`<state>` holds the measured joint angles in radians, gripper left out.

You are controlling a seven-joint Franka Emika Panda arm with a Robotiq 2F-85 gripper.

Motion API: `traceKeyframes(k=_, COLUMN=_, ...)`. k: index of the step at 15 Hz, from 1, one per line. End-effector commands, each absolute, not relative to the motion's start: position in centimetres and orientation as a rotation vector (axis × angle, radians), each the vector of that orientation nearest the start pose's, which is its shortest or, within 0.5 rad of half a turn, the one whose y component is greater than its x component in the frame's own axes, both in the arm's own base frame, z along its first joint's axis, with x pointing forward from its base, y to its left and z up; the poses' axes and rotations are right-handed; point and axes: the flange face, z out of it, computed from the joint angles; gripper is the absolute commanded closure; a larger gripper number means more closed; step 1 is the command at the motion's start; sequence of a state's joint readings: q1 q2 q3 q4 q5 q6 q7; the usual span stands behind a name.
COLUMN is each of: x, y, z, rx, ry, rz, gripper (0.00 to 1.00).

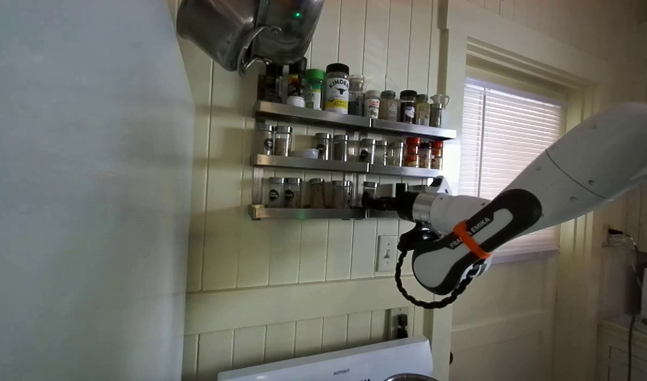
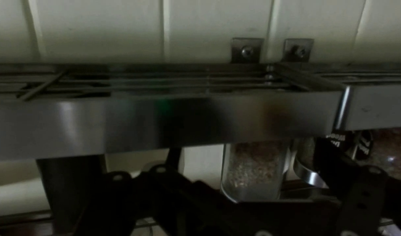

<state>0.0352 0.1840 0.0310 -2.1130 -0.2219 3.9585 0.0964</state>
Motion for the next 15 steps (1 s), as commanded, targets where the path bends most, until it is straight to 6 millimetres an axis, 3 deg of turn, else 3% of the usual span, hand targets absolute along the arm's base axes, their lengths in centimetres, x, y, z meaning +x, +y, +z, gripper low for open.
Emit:
traceKeyframes(k=1, x=58.65, y=7.20, z=52.62, rx=-2.054, ry=-0.304, rz=-2.192, gripper=0.00)
traceKeyframes(k=4, x=58.99, y=7.61, z=52.47, rx=-2.049, ry=-0.312, rz=-2.190, gripper=0.00)
traceKeyframes(k=5, x=59.05, y=7.71, z=52.44, rx=-2.046, ry=-0.314, rz=-2.191, gripper=0.05)
traceKeyframes(k=6, x=59.11, y=7.80, z=52.46, rx=-2.043, ry=-0.315, rz=-2.192, gripper=0.27)
traceKeyframes(k=8, x=59.18, y=7.97, z=52.42, rx=-2.038, ry=-0.322, rz=-2.197, gripper=0.30)
traceKeyframes(k=13, x=59.20, y=7.99, z=52.31, rx=-2.036, ry=-0.325, rz=-2.202, gripper=0.72)
traceKeyframes(k=15, x=59.19, y=7.91, z=52.36, rx=-2.035, ry=-0.325, rz=-2.206, gripper=0.77)
